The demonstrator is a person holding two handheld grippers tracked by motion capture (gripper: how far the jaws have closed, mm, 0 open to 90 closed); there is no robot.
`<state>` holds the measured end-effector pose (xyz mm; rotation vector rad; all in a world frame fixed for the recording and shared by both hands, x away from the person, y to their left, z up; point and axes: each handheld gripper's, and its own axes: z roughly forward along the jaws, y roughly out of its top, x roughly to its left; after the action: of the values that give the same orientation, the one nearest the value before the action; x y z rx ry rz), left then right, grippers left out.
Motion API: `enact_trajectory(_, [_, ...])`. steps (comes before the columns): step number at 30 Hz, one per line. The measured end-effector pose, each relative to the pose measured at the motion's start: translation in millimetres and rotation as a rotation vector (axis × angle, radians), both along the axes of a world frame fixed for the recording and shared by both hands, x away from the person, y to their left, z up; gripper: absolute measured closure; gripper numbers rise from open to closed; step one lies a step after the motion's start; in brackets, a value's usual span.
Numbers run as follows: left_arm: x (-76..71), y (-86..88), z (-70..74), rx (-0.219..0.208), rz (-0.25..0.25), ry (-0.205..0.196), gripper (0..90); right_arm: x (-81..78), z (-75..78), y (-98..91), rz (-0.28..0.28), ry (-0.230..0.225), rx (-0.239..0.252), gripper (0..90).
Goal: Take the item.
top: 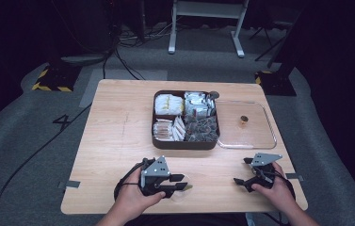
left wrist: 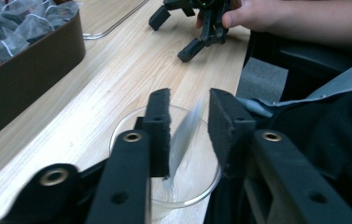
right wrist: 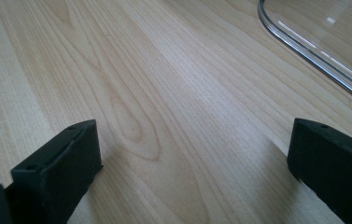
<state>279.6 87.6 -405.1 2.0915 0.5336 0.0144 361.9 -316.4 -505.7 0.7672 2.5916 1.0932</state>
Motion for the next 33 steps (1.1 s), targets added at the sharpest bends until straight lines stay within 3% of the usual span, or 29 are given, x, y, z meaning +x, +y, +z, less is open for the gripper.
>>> enact_trajectory(9, [0.2,2.5,-0.5,-0.003,0.027,-0.024,51.5,0.0,0.0,0.0,0.0,0.0,0.0,2.9])
enact_trajectory(18, [8.0,7.2,9.7,0.026,0.09,-0.069,44.9,0.0,0.0,0.0,0.0,0.0,0.0,2.9])
enact_trajectory(33, [29.2,56.0,24.3,0.071,0.324,-0.119,40.5,-0.2,0.0,0.8,-0.007,0.001,-0.001,2.7])
